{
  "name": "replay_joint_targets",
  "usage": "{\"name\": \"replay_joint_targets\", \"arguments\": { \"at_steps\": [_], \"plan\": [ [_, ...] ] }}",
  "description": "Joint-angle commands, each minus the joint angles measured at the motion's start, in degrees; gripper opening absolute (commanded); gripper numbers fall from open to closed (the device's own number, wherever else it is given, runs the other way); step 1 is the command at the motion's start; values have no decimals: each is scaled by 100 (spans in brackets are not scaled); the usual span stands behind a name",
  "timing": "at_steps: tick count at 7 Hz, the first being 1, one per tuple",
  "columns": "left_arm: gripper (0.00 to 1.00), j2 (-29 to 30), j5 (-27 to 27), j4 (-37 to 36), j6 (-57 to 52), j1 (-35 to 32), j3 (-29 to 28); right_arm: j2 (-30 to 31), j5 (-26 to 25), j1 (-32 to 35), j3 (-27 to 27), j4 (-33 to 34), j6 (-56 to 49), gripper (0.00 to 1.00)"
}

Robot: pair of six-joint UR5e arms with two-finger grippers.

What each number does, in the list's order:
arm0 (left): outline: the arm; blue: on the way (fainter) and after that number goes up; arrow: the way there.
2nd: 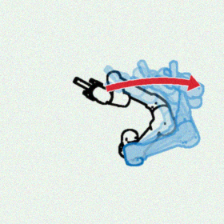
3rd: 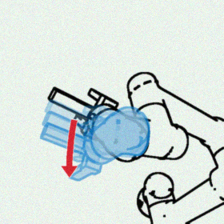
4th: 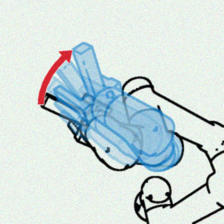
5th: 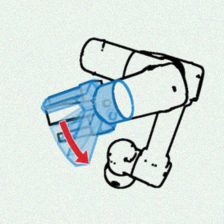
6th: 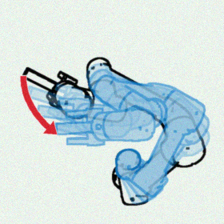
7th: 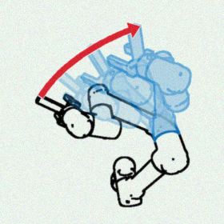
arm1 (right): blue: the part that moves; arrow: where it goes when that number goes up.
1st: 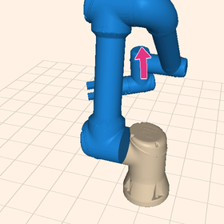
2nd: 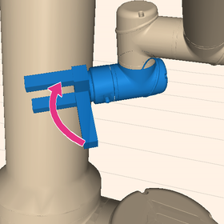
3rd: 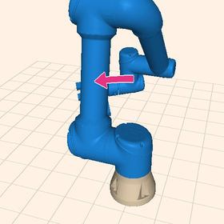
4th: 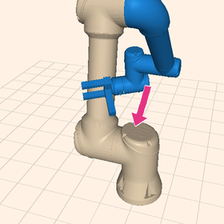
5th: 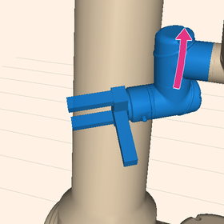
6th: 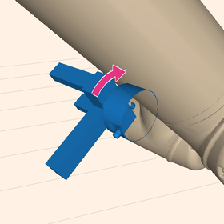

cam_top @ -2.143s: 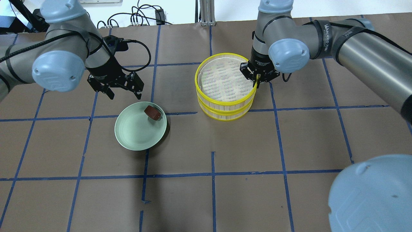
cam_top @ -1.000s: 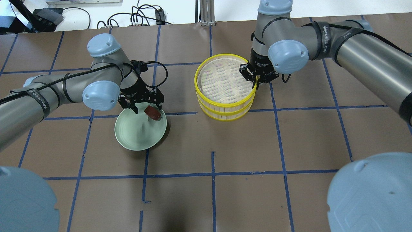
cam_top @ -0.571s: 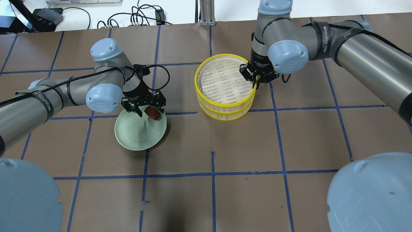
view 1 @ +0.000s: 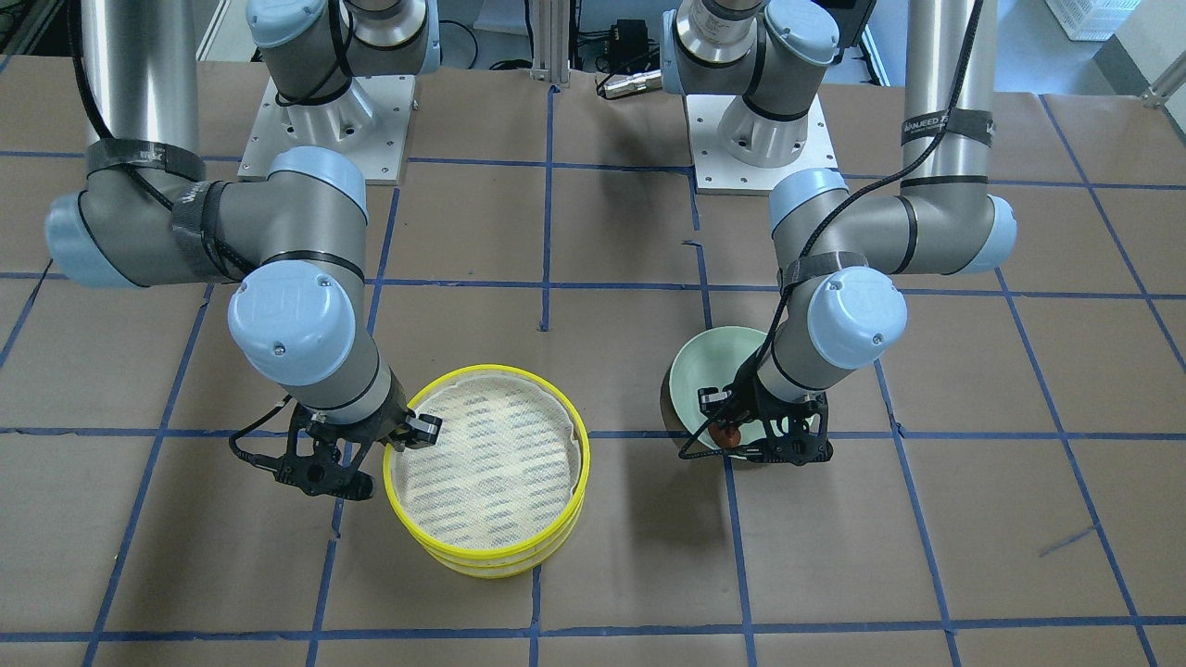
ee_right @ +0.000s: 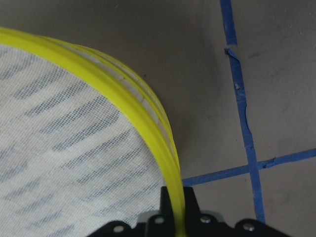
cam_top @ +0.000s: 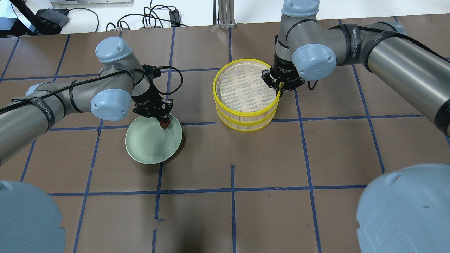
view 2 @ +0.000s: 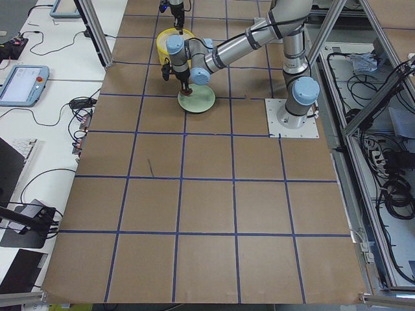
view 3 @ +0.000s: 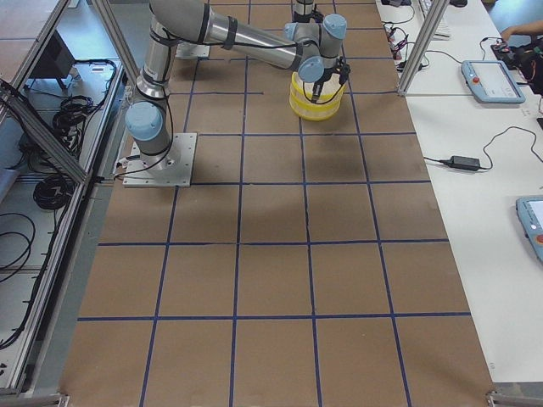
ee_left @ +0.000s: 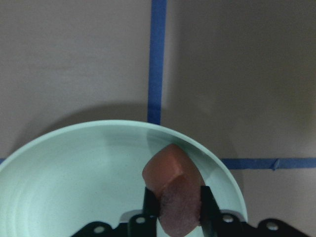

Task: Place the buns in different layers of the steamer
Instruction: 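Carry the brown bun to the steamer with the left gripper while the right withdraws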

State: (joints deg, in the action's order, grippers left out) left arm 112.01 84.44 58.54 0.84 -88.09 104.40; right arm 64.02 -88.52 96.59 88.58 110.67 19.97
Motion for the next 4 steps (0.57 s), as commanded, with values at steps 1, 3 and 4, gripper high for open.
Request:
{"name": "replay_joint_targets", "arguments": {
  "at_steps": [1,3,4],
  "plan": [
    [3,-554,81,103,13,-50,-104,5,-7,0,27,78,51,36],
    [3,-1267,108,1408,13,-51,-576,22,10,-8,106,78,43,87],
    [3,-1452,134,2233,13,-42,-1084,153,-7,-61,11,86,-88,88]
  ]
}}
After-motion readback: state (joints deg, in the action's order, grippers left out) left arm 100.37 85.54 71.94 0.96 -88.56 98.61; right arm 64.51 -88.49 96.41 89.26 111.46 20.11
